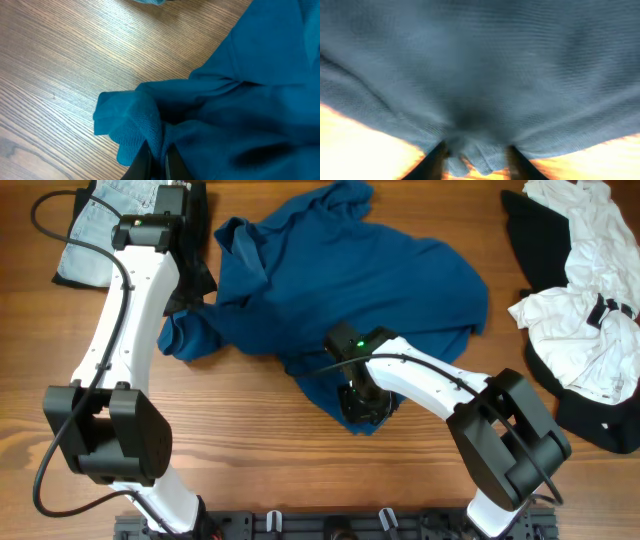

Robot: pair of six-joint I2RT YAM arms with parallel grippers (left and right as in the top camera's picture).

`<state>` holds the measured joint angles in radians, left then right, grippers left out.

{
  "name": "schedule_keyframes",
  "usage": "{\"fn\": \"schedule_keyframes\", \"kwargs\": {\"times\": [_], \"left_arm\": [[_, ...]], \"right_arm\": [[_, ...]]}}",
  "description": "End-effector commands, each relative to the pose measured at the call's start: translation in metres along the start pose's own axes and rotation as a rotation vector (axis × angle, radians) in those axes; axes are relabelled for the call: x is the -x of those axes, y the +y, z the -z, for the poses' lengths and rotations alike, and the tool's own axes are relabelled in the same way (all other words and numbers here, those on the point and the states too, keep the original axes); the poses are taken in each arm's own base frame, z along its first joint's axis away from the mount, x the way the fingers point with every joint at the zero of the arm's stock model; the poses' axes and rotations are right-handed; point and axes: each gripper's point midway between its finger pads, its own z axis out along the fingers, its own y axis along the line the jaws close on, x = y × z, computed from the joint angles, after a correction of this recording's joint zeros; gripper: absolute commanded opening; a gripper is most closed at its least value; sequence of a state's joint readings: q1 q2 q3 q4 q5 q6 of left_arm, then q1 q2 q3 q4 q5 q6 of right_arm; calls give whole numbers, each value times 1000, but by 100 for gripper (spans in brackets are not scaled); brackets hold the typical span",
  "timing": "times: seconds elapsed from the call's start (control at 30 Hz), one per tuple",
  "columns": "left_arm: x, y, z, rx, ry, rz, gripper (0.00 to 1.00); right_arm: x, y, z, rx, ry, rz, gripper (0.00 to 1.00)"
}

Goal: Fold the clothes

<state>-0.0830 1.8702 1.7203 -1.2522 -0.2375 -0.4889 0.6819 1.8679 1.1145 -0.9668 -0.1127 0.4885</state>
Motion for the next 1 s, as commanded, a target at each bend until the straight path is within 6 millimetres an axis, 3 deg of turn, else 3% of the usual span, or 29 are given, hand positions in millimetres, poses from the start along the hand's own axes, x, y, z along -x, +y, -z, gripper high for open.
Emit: {"fn": "schedule_keyframes", "kwargs": {"times": [0.0, 0.1, 0.2, 0.33, 0.43, 0.53, 0.57, 0.83, 0.97], "left_arm": [[2, 2, 8, -10, -17, 21, 4], [0, 4, 7, -1, -11, 14, 4], [-4, 7, 7, 9, 2, -12, 4], [-5, 8, 7, 12, 8, -14, 4], [-4, 7, 7, 11, 5, -13, 4], [-3, 6, 7, 6, -1, -10, 4], [-2, 6, 7, 6, -3, -10, 4], [-2, 6, 7, 4, -5, -10, 4], [-2, 6, 7, 4, -5, -9, 4]], "right_arm": [[4, -28, 7, -122, -57, -119, 4], [4, -46, 13, -126, -38, -181, 4], [14, -66, 33, -51, -71, -215, 4], [30, -44, 72, 248, -191, 9, 6], [26, -29, 84, 280, -237, 177, 29], [21, -11, 80, 274, -233, 261, 57], [20, -6, 78, 273, -229, 277, 62], [-10, 18, 36, 235, -123, 388, 67], [-18, 18, 13, 169, -119, 360, 74]]}}
